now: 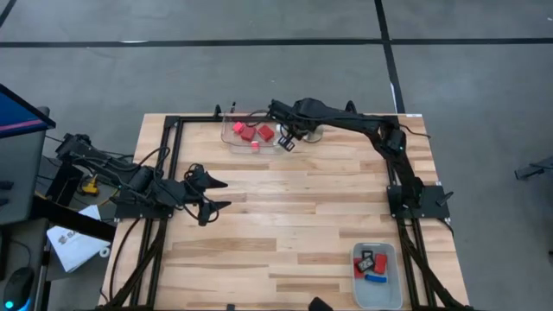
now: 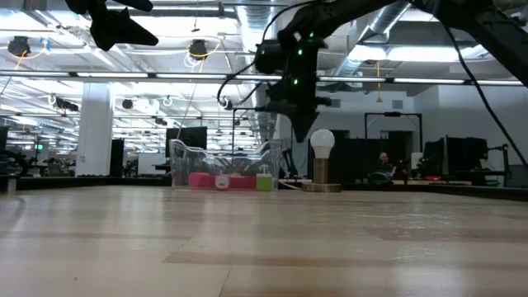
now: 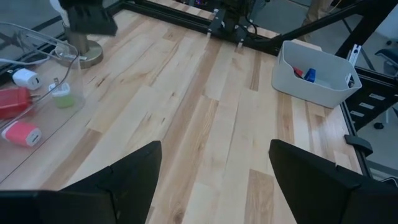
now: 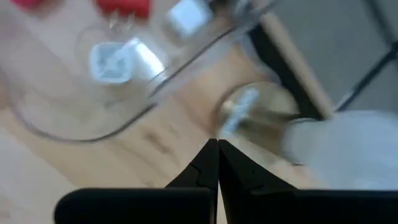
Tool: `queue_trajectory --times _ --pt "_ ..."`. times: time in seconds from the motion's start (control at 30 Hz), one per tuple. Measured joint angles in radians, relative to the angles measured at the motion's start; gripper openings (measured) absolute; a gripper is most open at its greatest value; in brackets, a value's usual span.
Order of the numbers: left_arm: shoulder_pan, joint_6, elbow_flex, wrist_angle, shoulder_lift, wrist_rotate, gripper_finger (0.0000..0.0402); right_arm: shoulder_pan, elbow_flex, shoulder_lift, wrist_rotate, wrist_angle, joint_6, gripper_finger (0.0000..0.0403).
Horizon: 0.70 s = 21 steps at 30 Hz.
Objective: Pick & Place Office items
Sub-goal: Return to Home Position
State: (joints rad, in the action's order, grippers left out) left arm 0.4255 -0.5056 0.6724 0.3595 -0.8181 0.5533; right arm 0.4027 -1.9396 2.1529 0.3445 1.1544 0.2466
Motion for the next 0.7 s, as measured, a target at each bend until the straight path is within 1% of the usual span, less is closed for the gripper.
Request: queue_trajectory --times 0.07,0.13,0.23,0.3,0.4,0.47,0.53,0.6,0.7 --pt "0.000 0.005 0.000 0.000 0.000 0.000 0.0296 -0.011 0.000 -0.029 0.054 0.002 -0.001 0.0000" --pt "0.000 0.008 0.000 0.000 0.000 0.000 0.0296 -0.041 0.000 -0.073 0.137 -0.010 -0.022 0.0000" --pt "0.000 0.017 0.000 0.003 0.000 0.000 0.0296 -0.100 0.000 -0.181 0.237 -0.058 -0.057 0.0000" --pt "0.000 0.039 0.000 0.012 0.001 0.000 0.0296 -0.132 -0.001 -0.271 0.236 -0.074 -0.064 0.0000" --pt "0.000 0.056 -0.009 0.049 0.010 0.001 0.0296 -0.185 0.008 -0.408 0.202 -0.064 -0.040 0.0000" --pt "0.004 0.064 -0.043 0.072 0.023 -0.008 0.0296 -0.240 0.069 -0.509 0.186 -0.089 -0.020 0.0000" --pt "0.016 0.100 -0.088 0.079 0.046 -0.035 0.0296 -0.308 0.165 -0.608 0.179 -0.125 0.001 0.0000" --pt "0.032 0.110 -0.132 0.076 0.087 -0.049 0.0296 -0.383 0.294 -0.703 0.182 -0.170 0.035 0.0000" --pt "0.056 0.107 -0.182 0.057 0.169 -0.048 0.0296 -0.491 0.509 -0.846 0.236 -0.313 0.082 0.0000"
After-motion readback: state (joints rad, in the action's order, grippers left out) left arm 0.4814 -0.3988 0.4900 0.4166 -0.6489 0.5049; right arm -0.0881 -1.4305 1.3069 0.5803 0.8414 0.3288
